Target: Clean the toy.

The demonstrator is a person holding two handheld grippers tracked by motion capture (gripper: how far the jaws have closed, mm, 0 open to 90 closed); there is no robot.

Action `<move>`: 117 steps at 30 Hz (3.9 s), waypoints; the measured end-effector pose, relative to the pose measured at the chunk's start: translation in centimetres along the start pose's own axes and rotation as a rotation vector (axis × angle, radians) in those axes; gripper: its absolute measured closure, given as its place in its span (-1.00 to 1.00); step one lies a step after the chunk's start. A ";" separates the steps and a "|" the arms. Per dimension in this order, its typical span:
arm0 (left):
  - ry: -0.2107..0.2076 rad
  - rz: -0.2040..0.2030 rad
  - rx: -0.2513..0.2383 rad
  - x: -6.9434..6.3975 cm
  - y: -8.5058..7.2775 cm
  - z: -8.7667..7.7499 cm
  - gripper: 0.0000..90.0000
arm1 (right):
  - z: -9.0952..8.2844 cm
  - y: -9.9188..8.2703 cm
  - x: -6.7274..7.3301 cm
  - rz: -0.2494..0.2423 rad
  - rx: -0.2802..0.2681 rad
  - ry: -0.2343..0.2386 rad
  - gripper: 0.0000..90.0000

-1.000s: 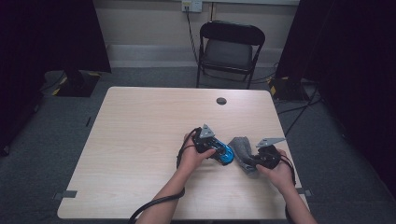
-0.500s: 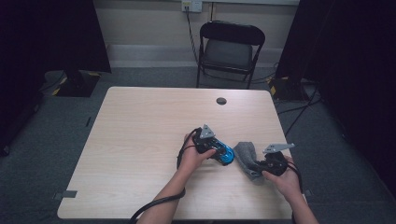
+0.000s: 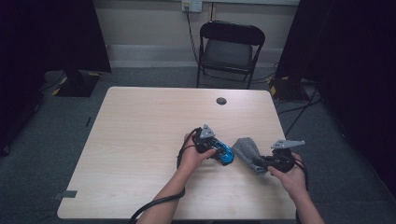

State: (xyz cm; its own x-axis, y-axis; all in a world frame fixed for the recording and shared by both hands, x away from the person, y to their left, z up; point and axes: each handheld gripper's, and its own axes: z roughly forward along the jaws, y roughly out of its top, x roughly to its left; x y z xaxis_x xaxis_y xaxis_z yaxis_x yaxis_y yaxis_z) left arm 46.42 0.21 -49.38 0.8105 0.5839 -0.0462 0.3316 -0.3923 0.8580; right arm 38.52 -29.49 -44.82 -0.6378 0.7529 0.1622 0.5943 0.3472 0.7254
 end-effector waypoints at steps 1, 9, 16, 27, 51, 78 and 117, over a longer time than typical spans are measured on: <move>0.000 -0.002 0.001 0.0 0.0 0.0 -0.63 | -0.1 0.1 -0.1 0.002 -0.005 -0.009 0.72; 0.001 -0.002 0.001 -0.1 0.0 0.0 -0.63 | 0.8 2.4 -0.7 0.001 -0.030 -0.087 0.72; -0.002 -0.003 0.004 -0.3 0.1 0.1 -0.62 | 3.1 4.5 -1.0 -0.005 -0.011 -0.118 0.72; -0.003 -0.003 -0.004 -0.6 0.0 0.1 -0.62 | 7.1 6.6 -0.6 -0.047 -0.002 -0.102 0.72; 0.000 -0.005 -0.003 -0.6 0.0 0.1 -0.62 | 12.5 7.5 -0.1 -0.164 0.102 -0.032 0.71; 0.002 -0.009 -0.003 -0.8 0.0 0.2 -0.62 | 10.2 5.7 -1.2 -0.194 0.097 0.027 0.71; 0.005 -0.013 0.001 -1.0 0.2 0.3 -0.62 | 3.9 -0.2 -0.7 -0.116 0.077 0.057 0.71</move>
State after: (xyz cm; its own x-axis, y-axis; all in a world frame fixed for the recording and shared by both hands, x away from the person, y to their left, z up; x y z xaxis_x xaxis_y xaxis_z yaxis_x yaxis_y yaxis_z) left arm 45.83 -0.65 -49.37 0.8039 0.5922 -0.0548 0.3426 -0.3857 0.8567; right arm 40.78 -27.89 -47.67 -0.7301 0.6728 0.1200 0.5494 0.4735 0.6884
